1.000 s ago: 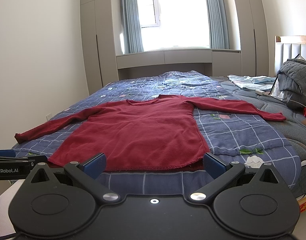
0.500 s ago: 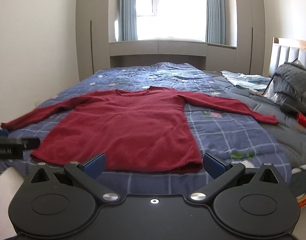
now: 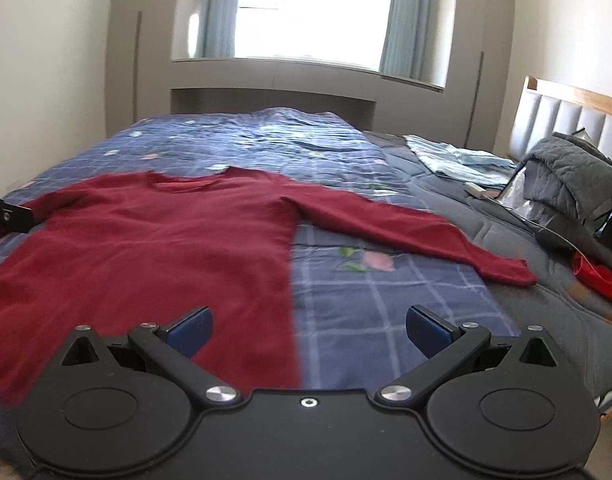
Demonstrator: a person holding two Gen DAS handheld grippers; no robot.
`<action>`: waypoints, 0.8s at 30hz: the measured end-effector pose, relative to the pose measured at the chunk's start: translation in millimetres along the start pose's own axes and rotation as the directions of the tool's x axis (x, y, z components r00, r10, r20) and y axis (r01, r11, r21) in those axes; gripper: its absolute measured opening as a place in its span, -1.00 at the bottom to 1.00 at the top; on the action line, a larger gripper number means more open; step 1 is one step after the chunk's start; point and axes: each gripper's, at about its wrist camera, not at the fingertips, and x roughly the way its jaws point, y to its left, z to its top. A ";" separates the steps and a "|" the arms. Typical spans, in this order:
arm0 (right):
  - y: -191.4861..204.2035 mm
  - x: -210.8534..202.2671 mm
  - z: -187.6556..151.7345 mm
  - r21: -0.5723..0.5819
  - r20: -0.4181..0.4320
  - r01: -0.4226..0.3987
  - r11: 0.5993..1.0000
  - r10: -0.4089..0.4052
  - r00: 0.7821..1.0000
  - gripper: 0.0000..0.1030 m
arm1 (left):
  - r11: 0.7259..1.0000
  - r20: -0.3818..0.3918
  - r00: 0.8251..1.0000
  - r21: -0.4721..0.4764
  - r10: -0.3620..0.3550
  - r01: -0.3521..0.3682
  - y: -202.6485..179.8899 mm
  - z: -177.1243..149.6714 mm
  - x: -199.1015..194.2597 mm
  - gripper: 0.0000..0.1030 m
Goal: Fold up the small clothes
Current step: 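Reach the right tool to a sweater sleeve cuff and grasp it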
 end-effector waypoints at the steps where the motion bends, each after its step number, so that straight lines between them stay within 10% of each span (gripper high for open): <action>1: -7.4 11.8 3.9 0.008 -0.006 0.008 1.000 -0.008 1.000 0.99 | 1.000 -0.002 1.000 0.007 -0.004 0.004 -5.7 7.4 9.8 0.99; 24: -234.0 183.2 31.9 0.338 -0.111 0.260 0.905 -0.235 0.965 0.99 | 0.990 -0.048 0.993 0.086 -0.111 0.115 -147.9 78.3 217.7 0.99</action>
